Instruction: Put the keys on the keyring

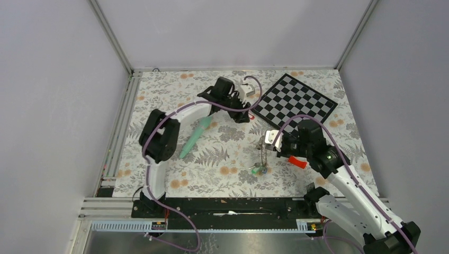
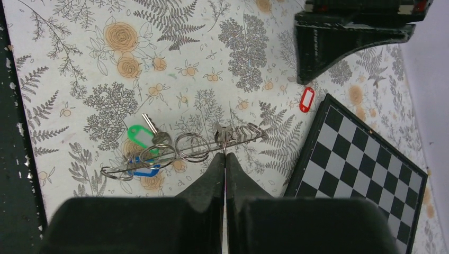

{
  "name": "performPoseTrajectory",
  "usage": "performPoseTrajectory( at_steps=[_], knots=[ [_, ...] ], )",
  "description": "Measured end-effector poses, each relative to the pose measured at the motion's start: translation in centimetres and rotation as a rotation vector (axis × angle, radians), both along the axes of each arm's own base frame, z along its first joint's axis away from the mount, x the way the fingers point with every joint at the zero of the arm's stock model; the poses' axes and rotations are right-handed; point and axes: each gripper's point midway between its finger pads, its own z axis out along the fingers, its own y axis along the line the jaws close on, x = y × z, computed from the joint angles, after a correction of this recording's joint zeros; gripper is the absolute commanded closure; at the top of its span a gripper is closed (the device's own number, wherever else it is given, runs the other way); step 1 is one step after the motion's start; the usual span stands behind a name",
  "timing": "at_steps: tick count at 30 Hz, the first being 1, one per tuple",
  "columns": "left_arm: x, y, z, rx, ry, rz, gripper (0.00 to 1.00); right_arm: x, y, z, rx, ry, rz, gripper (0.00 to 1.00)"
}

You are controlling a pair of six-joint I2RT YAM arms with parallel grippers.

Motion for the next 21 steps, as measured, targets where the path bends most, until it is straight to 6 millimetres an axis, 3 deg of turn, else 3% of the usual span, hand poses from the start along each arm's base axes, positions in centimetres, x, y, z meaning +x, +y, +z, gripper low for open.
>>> performPoseTrajectory(
  at_steps=[5, 8, 14, 21],
  knots=[
    [5.0, -0.5, -1.9, 0.054, 0.04, 0.069, 0.43, -0.4, -0.7, 0.2, 0.025, 0.023, -0.034, 1.0],
    [7.0, -0.5, -2.9, 0.086, 0.052, 0.097, 0.44, -0.6, -0.9, 0.1, 0.035, 0.032, -0.044, 1.0],
    [9.2, -0.1, -4.6, 0.139, 0.066, 0.127, 0.47, -0.9, -1.2, -0.9, 0.029, 0.065, -0.054, 1.0],
    [9.6, -0.3, -7.0, 0.171, 0.111, 0.122, 0.48, -1.1, -1.2, -1.3, 0.026, 0.081, -0.058, 1.0]
  ],
)
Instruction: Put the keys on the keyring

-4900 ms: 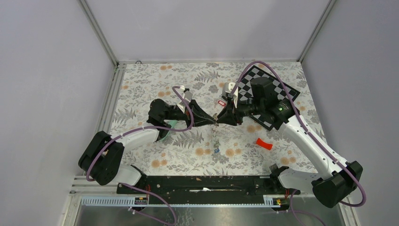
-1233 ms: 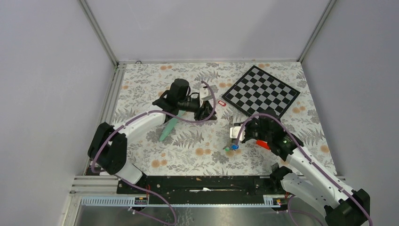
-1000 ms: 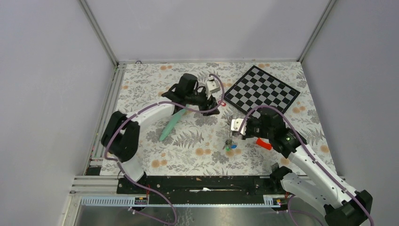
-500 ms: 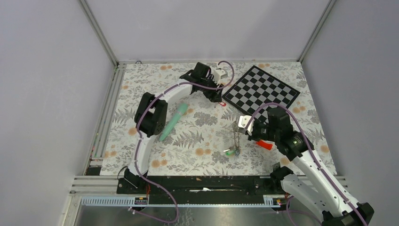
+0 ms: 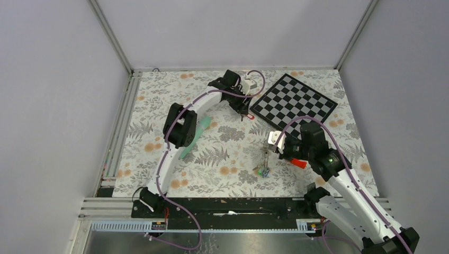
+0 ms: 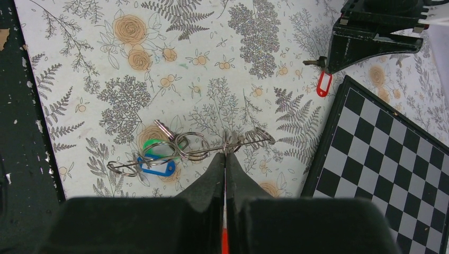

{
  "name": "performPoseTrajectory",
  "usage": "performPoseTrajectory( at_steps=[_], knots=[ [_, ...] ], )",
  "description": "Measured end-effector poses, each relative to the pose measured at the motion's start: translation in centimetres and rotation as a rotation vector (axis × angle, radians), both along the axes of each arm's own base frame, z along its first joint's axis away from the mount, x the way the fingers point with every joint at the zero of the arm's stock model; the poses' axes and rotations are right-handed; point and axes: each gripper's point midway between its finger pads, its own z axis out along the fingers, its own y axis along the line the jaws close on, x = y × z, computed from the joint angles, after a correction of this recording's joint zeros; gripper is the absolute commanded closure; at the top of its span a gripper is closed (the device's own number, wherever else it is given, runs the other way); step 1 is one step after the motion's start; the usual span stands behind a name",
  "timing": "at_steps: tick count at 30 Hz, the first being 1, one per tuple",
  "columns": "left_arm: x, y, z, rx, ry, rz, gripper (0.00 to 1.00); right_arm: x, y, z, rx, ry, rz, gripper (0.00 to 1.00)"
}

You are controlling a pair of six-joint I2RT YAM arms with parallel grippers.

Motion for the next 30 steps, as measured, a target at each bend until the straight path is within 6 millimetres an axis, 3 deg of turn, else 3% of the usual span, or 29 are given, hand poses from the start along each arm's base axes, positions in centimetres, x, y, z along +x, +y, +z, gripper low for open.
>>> performPoseTrajectory(
  at_steps=[3, 30],
  knots=[
    [-0.1, 0.0, -0.9, 0.006, 0.022, 0.0, 0.5, 0.0, 0.0, -0.1, -0.001, 0.004, 0.0, 1.0],
    [-1.0, -0.5, -1.0, -0.02, 0.069, -0.024, 0.79, -0.1, -0.1, -1.1, -0.014, 0.031, -0.001, 1.0]
  ],
)
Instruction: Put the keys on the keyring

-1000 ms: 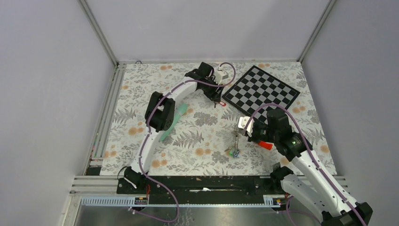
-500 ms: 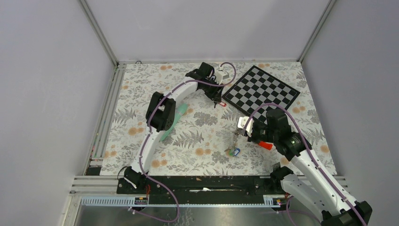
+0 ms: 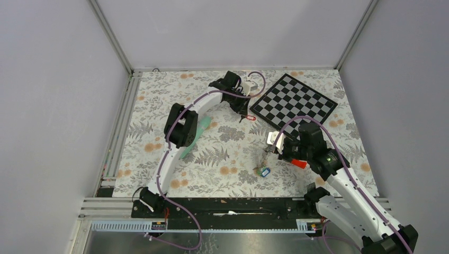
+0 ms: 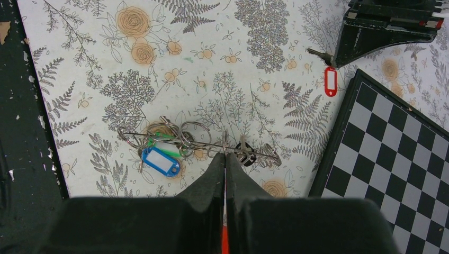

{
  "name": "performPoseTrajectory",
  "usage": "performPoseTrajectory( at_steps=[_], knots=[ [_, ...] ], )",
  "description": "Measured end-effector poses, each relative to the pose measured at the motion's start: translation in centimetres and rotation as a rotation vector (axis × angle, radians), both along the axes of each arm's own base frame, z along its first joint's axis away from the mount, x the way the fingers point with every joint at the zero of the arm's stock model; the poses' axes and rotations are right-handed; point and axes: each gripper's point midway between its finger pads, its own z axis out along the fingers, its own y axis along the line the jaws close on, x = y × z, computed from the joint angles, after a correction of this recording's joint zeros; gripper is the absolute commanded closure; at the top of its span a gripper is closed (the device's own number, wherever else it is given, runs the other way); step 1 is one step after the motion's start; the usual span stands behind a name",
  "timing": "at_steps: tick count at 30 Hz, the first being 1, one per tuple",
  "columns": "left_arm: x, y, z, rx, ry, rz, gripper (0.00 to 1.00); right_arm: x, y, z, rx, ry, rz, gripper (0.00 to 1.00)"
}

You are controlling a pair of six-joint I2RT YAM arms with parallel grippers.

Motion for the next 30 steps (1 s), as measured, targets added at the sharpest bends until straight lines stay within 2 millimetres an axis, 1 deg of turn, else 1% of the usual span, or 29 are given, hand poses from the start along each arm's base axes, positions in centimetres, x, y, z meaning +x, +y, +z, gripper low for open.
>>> performPoseTrajectory(
  at_steps=[7, 13, 18, 25, 30],
  knots=[
    [-0.3, 0.0, -0.2, -0.003, 0.002, -0.02, 0.88, 0.0, 0.0, -0.2, -0.001, 0.002, -0.001, 1.0],
    [-0.8, -0.2, -0.3, -0.019, 0.018, -0.039, 0.91, 0.0, 0.0, -0.5, -0.004, 0.008, -0.001, 1.0],
    [-1.0, -0.4, -0.1, -0.031, 0.025, -0.048, 1.0, 0.0, 0.0, -0.6, -0.005, 0.012, -0.001, 1.0],
    [-1.2, -0.5, -0.2, -0.046, 0.02, -0.058, 1.0, 0.0, 0.0, -0.6, -0.004, 0.014, -0.002, 1.0],
    [-2.5, 0.2, 0.0, -0.043, 0.028, -0.064, 1.0, 0.0, 0.0, -0.6, -0.004, 0.014, -0.002, 1.0]
  ],
)
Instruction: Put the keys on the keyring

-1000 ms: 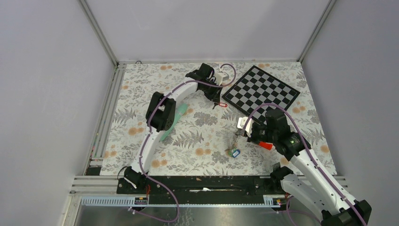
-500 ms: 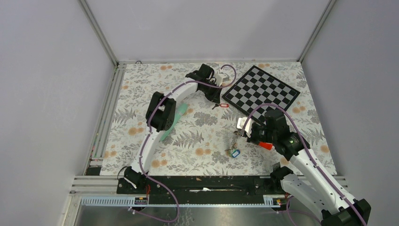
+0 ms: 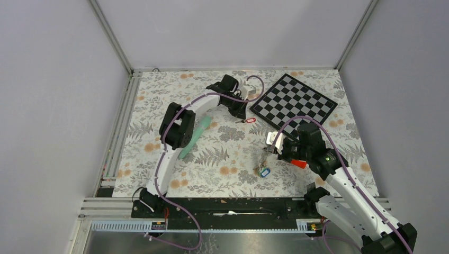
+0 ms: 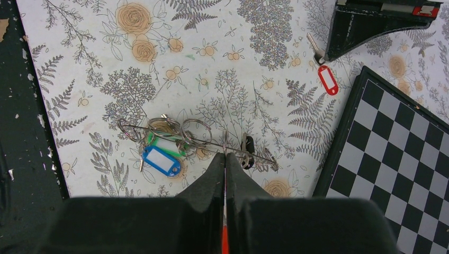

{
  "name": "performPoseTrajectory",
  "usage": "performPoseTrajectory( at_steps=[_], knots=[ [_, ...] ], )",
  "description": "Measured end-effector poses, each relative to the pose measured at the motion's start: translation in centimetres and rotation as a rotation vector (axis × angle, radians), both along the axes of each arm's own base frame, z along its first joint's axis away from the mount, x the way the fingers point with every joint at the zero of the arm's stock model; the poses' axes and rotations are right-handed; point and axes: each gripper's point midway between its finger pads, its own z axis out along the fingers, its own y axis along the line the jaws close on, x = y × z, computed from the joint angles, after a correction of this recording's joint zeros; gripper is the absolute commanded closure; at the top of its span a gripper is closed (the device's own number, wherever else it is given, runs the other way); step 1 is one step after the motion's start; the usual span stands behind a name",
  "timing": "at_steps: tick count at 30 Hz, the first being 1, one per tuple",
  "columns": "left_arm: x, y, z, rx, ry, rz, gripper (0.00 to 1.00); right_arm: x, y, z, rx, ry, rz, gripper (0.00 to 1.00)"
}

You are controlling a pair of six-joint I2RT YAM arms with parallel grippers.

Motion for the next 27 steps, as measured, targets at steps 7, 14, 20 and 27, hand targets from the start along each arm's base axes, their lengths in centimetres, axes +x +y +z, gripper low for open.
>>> performPoseTrajectory(
  at_steps=[7, 14, 20, 27],
  knots=[
    [-1.3, 0.7, 1.0, -0.003, -0.01, -0.014, 1.0, 0.1, 0.1, 0.0, 0.001, -0.002, 0.0, 1.0],
    [-1.0, 0.5, 1.5, -0.016, -0.038, -0.028, 0.94, 0.2, 0.1, -0.1, 0.001, -0.003, 0.0, 1.0],
    [-1.0, 0.5, 1.5, -0.016, -0.047, -0.036, 0.93, 0.3, 0.1, -0.1, 0.002, -0.004, -0.001, 1.0],
    [-1.4, 0.0, 1.4, -0.012, -0.059, -0.059, 0.82, 0.3, 0.1, -0.2, 0.0, -0.001, -0.001, 1.0]
  ],
)
